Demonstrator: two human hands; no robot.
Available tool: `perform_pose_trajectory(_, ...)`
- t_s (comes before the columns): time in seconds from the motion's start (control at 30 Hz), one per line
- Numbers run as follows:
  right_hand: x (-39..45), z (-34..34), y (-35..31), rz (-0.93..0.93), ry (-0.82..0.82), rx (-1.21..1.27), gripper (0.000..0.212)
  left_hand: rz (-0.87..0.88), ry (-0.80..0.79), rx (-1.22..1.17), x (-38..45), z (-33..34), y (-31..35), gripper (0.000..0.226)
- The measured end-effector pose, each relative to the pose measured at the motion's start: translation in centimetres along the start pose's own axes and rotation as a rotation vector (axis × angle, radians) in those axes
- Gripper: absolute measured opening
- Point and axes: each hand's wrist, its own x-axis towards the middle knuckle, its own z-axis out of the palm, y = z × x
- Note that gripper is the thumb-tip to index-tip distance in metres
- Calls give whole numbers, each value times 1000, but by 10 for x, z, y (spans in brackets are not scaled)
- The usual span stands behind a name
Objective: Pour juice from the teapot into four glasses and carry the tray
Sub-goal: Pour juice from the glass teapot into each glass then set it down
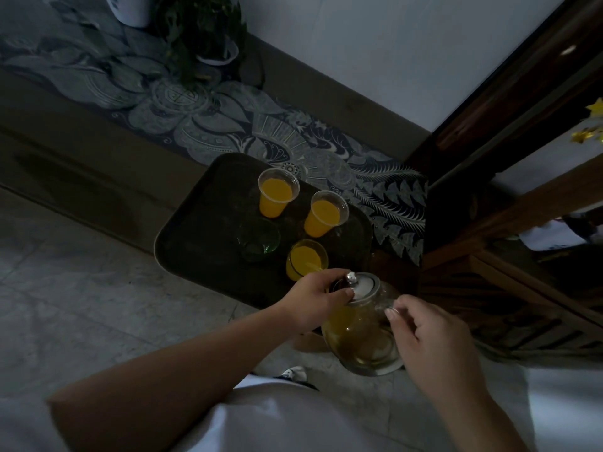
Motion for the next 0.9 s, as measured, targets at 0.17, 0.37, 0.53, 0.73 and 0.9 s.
perform_pose_trajectory(0.17, -7, 7, 0, 23, 15, 18, 12, -28, -4, 52, 1, -1, -6, 53)
perform_pose_trajectory(0.37, -18, 17, 4, 96, -3, 85, 12, -10, 32, 76, -2, -1, -7, 39)
perform_pose_trajectory(0.53, -25, 24, 2, 139, -20, 126, 10, -9, 48, 139, -1, -3, -10, 43)
perform_pose_trajectory(0.73, -35, 34, 3, 201, -45, 199, 6, -6, 40, 219, -3, -4, -10, 49)
perform_pose_trajectory(0.9, -43, 42, 4, 254, -44, 297, 8, 16, 18, 320, -5, -5, -9, 48)
